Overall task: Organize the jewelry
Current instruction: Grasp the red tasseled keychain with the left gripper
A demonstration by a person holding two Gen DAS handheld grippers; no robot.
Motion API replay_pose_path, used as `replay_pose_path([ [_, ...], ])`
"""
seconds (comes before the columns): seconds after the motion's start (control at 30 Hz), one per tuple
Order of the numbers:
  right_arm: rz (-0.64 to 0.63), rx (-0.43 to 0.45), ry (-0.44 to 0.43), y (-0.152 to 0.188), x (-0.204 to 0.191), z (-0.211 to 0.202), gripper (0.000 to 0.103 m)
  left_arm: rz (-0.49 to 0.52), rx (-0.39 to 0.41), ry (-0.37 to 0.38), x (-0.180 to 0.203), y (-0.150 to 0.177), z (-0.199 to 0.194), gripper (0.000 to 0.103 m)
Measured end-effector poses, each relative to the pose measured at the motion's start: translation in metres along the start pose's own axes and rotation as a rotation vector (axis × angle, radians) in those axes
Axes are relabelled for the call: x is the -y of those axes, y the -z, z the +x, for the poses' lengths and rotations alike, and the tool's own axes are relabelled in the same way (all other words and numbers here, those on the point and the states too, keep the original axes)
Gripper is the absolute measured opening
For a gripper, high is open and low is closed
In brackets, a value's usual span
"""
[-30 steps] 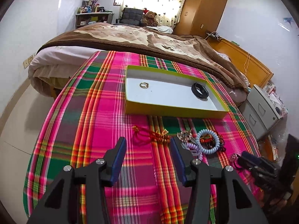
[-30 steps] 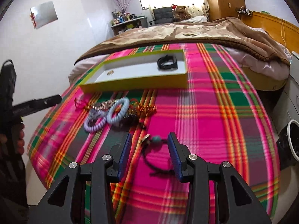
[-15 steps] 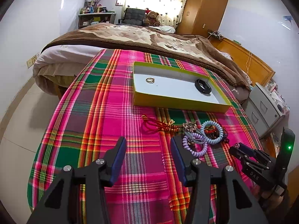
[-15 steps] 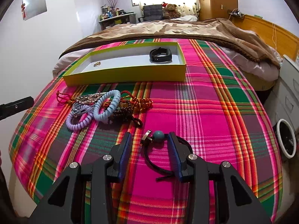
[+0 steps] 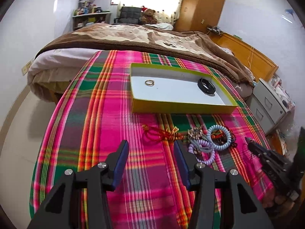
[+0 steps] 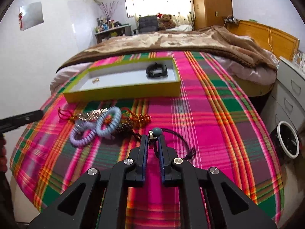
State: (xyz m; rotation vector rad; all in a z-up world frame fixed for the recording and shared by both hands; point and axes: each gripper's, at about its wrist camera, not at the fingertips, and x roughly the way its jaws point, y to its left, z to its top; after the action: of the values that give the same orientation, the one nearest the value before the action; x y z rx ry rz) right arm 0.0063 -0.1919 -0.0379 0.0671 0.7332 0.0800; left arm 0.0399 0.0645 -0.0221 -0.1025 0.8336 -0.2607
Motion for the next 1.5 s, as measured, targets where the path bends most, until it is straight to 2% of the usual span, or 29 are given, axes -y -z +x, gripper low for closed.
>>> replay_pose_path([
  [0.13, -0.014, 0.034, -0.014, -0.013, -0.008, -0.010, 0.011, 0.048, -0.010, 0.013, 0.006, -0.009, 0.015, 0.051],
  [0.2, -0.018, 0.036, -0.013, -0.016, -0.011, -0.011, 0.011, 0.079, -0.042, 0.018, 0.009, -0.012, 0.028, 0.051],
  [0.33, -0.022, 0.033, -0.020, -0.018, -0.012, -0.015, 0.011, 0.086, -0.056, -0.042, 0.007, -0.016, 0.051, 0.052],
  [0.37, -0.024, 0.030, -0.018, -0.019, -0.012, -0.015, 0.011, 0.080, -0.067, -0.033, 0.006, -0.016, 0.055, 0.052],
  [0.47, -0.029, 0.024, -0.021, -0.020, -0.010, -0.015, 0.011, 0.076, -0.101, 0.059, 0.006, -0.014, 0.062, 0.055],
  [0.6, -0.026, 0.026, -0.033, -0.025, -0.009, -0.009, 0.011, 0.142, -0.110, 0.053, 0.015, -0.006, 0.055, 0.055],
  [0.73, -0.017, 0.029, -0.053, -0.026, -0.008, -0.005, 0.011, 0.175, -0.133, 0.102, 0.022, 0.011, 0.039, 0.055],
  [0.83, -0.014, 0.040, -0.049, -0.024, -0.005, -0.005, 0.011, 0.236, -0.132, 0.092, 0.027, 0.018, 0.027, 0.055],
  [0.97, -0.017, 0.037, -0.045, -0.021, -0.001, -0.004, 0.011, 0.242, -0.061, 0.002, 0.023, 0.000, 0.029, 0.055],
  [1.17, -0.017, 0.049, -0.052, -0.021, 0.001, -0.008, 0.011, 0.360, -0.091, 0.039, 0.045, -0.010, 0.048, 0.055],
  [1.23, -0.019, 0.053, -0.048, -0.021, 0.002, -0.009, 0.011, 0.350, -0.112, 0.051, 0.045, -0.007, 0.051, 0.055],
  [1.3, -0.022, 0.057, -0.052, -0.021, 0.002, -0.010, 0.011, 0.338, -0.136, 0.017, 0.043, -0.006, 0.057, 0.056],
  [1.4, -0.034, 0.057, -0.054, -0.022, 0.001, -0.008, 0.011, 0.319, -0.120, -0.003, 0.040, -0.006, 0.059, 0.056],
  [1.47, -0.039, 0.062, -0.062, -0.024, 0.000, -0.009, 0.011, 0.302, -0.118, -0.011, 0.040, -0.007, 0.059, 0.053],
  [1.5, -0.042, 0.066, -0.065, -0.024, 0.000, -0.009, 0.011, 0.296, -0.116, -0.011, 0.040, -0.007, 0.059, 0.048],
])
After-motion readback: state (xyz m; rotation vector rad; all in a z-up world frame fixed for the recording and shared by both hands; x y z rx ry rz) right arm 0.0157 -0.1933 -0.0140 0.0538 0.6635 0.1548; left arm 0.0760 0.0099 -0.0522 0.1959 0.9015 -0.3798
